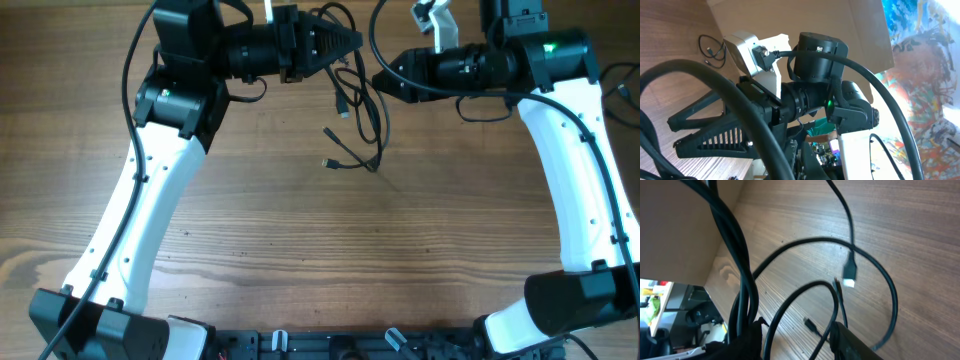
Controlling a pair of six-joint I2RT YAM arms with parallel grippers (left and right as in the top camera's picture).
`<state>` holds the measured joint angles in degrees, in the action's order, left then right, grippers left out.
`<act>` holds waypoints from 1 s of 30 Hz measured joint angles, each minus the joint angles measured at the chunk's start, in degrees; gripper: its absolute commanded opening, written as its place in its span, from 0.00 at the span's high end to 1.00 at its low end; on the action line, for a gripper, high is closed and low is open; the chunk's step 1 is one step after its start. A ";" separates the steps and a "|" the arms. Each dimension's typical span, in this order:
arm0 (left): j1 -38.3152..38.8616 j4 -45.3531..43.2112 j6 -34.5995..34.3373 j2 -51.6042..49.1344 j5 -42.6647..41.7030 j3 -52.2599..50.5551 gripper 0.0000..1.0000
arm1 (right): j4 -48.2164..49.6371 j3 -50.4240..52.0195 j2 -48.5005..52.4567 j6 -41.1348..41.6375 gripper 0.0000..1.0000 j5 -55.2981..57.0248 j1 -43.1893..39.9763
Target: Untangle cables
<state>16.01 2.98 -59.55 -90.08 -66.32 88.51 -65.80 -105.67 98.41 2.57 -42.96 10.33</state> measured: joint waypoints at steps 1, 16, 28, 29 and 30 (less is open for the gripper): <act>0.00 0.00 -0.15 0.00 0.04 0.00 0.96 | -0.31 0.00 0.00 -0.04 0.48 -0.02 0.00; -0.87 0.00 -1.75 0.00 1.79 0.00 0.96 | -7.28 0.02 0.00 -8.50 0.39 -0.07 0.42; -0.87 0.00 -3.32 0.00 1.81 0.00 0.96 | -4.76 0.11 0.00 -8.22 0.71 1.51 4.70; -0.87 -0.02 -3.37 0.00 1.95 0.00 0.96 | -4.42 0.11 0.00 -8.22 0.76 1.64 4.70; -0.87 0.00 -3.39 0.00 1.95 0.00 0.96 | -3.82 0.11 0.04 -8.20 0.79 1.68 4.70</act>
<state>15.14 2.98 -62.94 -90.08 -64.38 88.51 -69.63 -105.56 98.45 -5.63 -41.28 15.03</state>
